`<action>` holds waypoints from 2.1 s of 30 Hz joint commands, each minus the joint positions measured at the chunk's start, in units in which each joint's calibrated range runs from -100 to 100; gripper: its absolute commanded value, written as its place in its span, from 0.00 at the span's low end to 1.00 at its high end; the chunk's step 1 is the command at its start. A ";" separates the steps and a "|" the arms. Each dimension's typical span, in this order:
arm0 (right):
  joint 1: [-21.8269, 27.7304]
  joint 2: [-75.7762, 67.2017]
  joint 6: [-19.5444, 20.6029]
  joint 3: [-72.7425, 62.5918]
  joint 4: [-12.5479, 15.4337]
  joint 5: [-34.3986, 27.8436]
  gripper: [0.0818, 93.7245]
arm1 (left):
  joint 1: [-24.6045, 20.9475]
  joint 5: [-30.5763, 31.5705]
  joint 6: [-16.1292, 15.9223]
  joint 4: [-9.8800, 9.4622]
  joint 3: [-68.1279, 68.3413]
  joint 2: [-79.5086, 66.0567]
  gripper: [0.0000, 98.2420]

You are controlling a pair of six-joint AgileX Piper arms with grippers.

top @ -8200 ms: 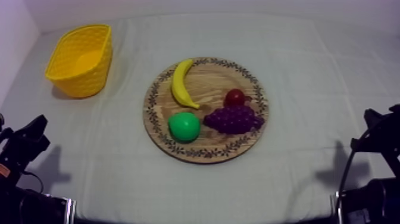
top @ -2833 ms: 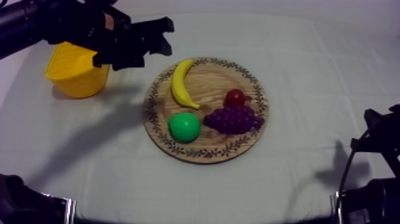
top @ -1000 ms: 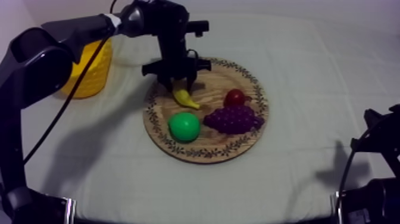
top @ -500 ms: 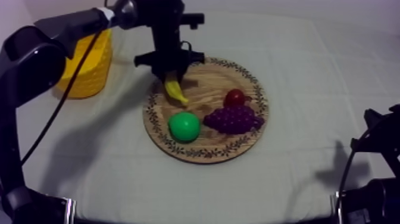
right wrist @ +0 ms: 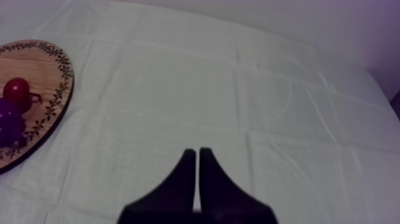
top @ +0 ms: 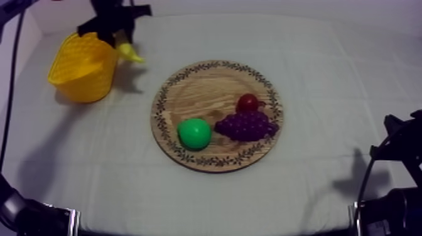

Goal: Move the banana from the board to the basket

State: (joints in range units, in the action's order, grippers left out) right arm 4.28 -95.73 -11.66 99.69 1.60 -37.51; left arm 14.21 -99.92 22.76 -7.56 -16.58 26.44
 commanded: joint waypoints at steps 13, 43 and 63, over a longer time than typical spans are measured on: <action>0.01 -0.02 0.01 -0.03 -0.01 0.01 0.00 | -10.61 2.61 -1.65 -0.99 5.35 -2.82 0.36; 0.01 -0.02 0.01 -0.03 -0.01 0.01 0.00 | -13.97 16.08 -2.94 1.29 6.72 7.89 0.49; 0.01 -0.02 0.02 -0.03 -0.01 0.01 0.00 | -10.37 43.90 -17.91 10.14 38.08 -27.30 0.00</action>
State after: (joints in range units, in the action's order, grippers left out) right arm 4.28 -95.73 -11.67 99.69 1.60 -37.51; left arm 3.29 -63.01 8.87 1.67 13.34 8.56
